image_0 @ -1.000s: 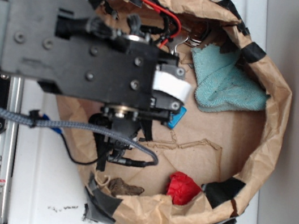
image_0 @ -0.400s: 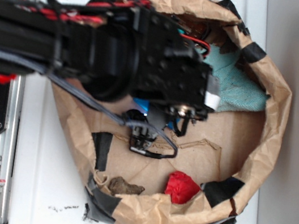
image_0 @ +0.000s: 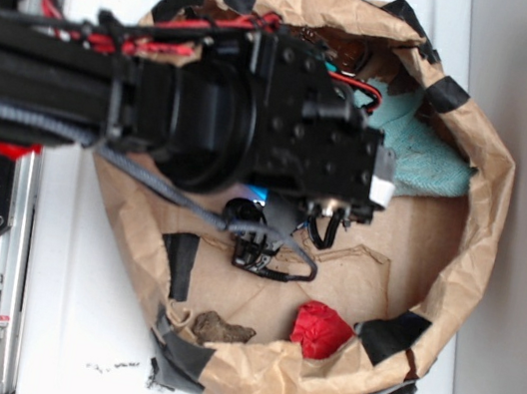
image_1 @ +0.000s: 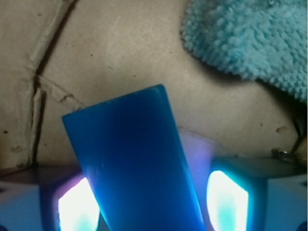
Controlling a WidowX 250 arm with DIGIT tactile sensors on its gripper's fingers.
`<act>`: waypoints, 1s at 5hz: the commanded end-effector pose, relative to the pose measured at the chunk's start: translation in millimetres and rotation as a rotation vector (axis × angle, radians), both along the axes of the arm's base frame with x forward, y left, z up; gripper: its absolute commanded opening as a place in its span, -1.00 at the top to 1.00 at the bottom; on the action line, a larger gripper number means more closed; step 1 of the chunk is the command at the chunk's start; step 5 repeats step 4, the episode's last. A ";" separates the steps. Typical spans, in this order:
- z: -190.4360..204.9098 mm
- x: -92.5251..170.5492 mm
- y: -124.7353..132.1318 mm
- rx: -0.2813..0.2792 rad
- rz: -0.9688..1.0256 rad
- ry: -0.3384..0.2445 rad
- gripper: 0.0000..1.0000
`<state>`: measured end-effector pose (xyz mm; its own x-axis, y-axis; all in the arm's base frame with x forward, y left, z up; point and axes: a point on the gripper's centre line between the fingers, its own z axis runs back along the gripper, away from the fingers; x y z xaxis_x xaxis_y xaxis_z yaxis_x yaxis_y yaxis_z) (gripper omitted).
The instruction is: Grab the blue block.
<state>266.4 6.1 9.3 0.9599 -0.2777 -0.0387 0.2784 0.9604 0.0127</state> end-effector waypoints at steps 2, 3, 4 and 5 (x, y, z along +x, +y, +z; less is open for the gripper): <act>118.8 -19.4 12.8 -0.203 0.131 -0.226 1.00; 154.7 -19.2 2.4 -0.181 0.185 -0.215 1.00; 146.9 -13.3 -3.7 -0.106 0.283 -0.192 1.00; 146.9 -13.3 -3.7 -0.106 0.283 -0.192 1.00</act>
